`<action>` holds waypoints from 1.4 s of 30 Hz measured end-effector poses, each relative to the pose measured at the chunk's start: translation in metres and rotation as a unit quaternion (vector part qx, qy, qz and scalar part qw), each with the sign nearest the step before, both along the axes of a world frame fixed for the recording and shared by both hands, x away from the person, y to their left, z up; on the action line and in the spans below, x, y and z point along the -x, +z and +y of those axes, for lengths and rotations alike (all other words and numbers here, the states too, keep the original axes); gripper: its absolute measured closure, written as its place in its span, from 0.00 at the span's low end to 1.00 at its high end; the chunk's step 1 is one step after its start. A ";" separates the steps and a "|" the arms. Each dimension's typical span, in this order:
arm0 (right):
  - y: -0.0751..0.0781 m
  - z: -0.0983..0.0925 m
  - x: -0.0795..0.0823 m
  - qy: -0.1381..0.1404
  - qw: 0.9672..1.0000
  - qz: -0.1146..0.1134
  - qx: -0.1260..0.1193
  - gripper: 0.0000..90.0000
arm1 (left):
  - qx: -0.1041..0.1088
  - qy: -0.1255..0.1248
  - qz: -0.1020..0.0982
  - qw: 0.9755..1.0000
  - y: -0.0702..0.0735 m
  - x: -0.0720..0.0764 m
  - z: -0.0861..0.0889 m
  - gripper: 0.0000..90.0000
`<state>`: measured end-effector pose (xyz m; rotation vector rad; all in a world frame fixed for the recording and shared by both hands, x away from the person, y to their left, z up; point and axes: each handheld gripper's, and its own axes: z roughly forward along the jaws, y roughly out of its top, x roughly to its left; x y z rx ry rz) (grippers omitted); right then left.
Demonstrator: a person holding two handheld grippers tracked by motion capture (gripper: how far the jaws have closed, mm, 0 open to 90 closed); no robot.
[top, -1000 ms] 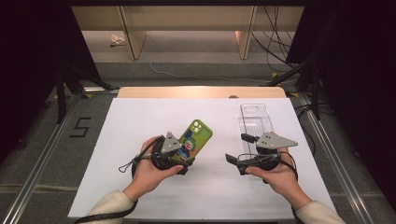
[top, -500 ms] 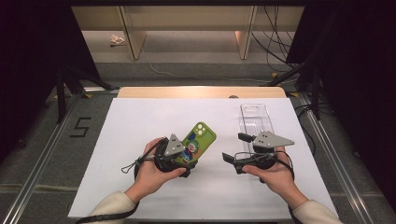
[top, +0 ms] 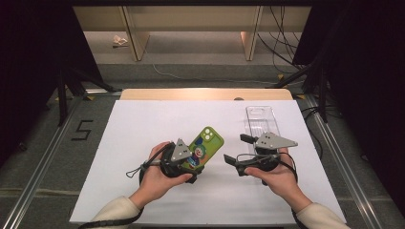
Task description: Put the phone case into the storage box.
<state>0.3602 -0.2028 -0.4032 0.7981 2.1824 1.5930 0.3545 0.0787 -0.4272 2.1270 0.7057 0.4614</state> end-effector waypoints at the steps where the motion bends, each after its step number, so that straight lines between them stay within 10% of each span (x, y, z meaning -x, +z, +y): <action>1: 0.001 0.000 -0.001 -0.001 1.000 0.000 -0.003 0.09 | -0.002 -0.001 0.000 1.000 0.000 0.000 -0.001 0.18; 42: 0.004 0.017 -0.015 -0.004 1.000 0.011 -0.014 0.10 | -0.010 -0.025 0.000 1.000 -0.003 0.008 -0.016 0.18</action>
